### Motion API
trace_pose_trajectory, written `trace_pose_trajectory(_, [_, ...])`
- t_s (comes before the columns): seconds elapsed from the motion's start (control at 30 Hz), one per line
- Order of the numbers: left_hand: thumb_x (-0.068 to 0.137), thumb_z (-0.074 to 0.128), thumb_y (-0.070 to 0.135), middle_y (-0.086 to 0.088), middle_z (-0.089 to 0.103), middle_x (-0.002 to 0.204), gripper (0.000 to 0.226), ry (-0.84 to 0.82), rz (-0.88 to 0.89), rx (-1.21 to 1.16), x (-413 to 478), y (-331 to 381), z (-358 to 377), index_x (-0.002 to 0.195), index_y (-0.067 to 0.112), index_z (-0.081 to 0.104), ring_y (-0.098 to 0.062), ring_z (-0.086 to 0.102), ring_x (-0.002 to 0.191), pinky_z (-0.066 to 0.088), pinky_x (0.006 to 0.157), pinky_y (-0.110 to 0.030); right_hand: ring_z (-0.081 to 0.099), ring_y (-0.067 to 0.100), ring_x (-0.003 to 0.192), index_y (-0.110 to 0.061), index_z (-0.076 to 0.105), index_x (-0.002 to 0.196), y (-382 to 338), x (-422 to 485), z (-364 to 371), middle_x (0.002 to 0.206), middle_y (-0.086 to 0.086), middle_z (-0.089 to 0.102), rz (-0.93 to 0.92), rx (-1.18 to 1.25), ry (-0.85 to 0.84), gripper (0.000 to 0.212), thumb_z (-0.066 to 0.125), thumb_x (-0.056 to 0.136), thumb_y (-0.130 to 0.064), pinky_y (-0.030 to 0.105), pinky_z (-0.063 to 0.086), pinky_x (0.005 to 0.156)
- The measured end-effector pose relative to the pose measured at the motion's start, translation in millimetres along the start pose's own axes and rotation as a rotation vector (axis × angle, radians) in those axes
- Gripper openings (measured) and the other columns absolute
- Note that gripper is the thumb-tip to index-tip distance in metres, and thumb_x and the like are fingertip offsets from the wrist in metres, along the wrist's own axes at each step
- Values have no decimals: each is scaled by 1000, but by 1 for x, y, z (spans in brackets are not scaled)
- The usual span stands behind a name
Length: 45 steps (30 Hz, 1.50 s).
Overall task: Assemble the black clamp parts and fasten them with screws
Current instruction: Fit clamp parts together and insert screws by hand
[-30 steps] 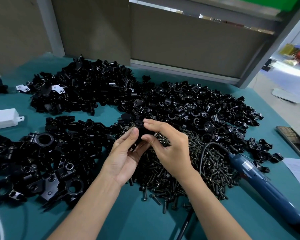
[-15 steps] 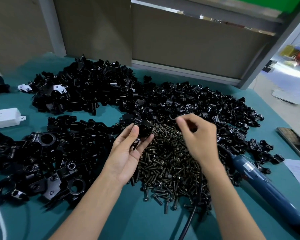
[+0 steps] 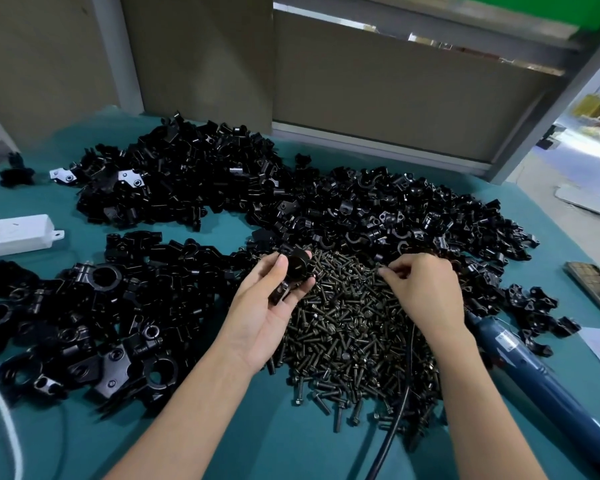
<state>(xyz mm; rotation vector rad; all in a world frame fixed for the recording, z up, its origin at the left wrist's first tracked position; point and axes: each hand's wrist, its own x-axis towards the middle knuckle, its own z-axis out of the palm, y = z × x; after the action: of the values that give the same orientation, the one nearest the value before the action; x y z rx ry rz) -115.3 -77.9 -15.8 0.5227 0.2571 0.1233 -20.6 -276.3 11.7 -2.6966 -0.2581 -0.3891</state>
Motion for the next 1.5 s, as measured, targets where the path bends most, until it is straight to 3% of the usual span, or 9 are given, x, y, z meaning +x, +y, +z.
trace_pose_trajectory(0.07, [87, 63, 17, -12, 74, 115, 31, -18, 2, 23, -1, 0, 0, 114, 2, 61, -18, 73, 100, 60, 84, -33, 67, 28, 80, -13, 77, 99, 1, 1, 3, 90, 6, 74, -13, -37, 27, 14, 66, 93, -19, 41, 58, 68])
trace_pose_trajectory(0.17, [87, 63, 17, -9, 76, 109, 31, -25, 2, 33, -1, 0, 0, 113, 2, 61, -17, 73, 98, 60, 83, -32, 66, 22, 78, -16, 76, 90, 2, 2, 4, 84, 0, 72, -23, 40, 56, 11, 65, 92, -17, 38, 57, 67])
trace_pose_trajectory(0.27, [85, 65, 18, -10, 75, 109, 32, -32, 6, 46, -1, 0, 0, 112, 2, 61, -18, 73, 98, 60, 85, -33, 68, 6, 74, -21, 70, 81, 4, 4, 1, 77, -8, 71, 64, 456, 98, 15, 66, 90, -11, 23, 57, 71])
trace_pose_trajectory(0.37, [85, 65, 18, -12, 73, 116, 33, -55, 5, 70, -2, 0, 0, 113, 0, 61, -20, 72, 104, 59, 89, -35, 75, 23, 85, -8, 66, 85, -6, 2, -5, 87, 6, 76, 196, 1077, -33, 15, 58, 95, -1, 29, 60, 67])
trace_pose_trajectory(0.53, [86, 66, 19, -15, 70, 122, 37, -58, -1, 74, -3, 1, 1, 117, -2, 60, -26, 70, 110, 56, 97, -39, 74, 28, 73, -5, 54, 83, -24, -6, -3, 84, 18, 74, 203, 1342, -205, 18, 49, 98, 4, 30, 59, 60])
trace_pose_trajectory(0.7, [86, 66, 18, -16, 70, 122, 43, -48, 2, 53, -3, 1, 2, 122, -4, 58, -27, 69, 113, 56, 97, -40, 70, 22, 67, -6, 66, 94, -35, -12, -1, 77, 10, 72, 69, 1294, -281, 17, 67, 87, -21, 28, 59, 63])
trace_pose_trajectory(0.93, [89, 62, 17, -18, 68, 125, 41, -82, 16, 68, -6, 1, 4, 123, -5, 57, -26, 64, 121, 58, 91, -32, 71, 16, 77, -9, 73, 94, -46, -19, 3, 87, 6, 74, -142, 1140, -248, 13, 69, 89, 2, 24, 55, 70])
trace_pose_trajectory(1.13, [87, 63, 18, -16, 69, 123, 39, -96, 13, 73, -6, 0, 4, 119, -4, 60, -25, 68, 115, 58, 87, -31, 64, 8, 91, -15, 79, 94, -52, -23, 2, 97, -4, 68, -421, 675, 11, 20, 73, 85, 1, 18, 49, 77])
trace_pose_trajectory(1.5, [88, 61, 16, -16, 69, 119, 33, -119, -3, 67, -8, 0, 7, 116, -2, 60, -26, 66, 115, 58, 86, -29, 66, 6, 93, -8, 74, 94, -59, -30, 9, 93, -5, 70, -526, 656, 156, 18, 71, 85, 8, 19, 52, 82])
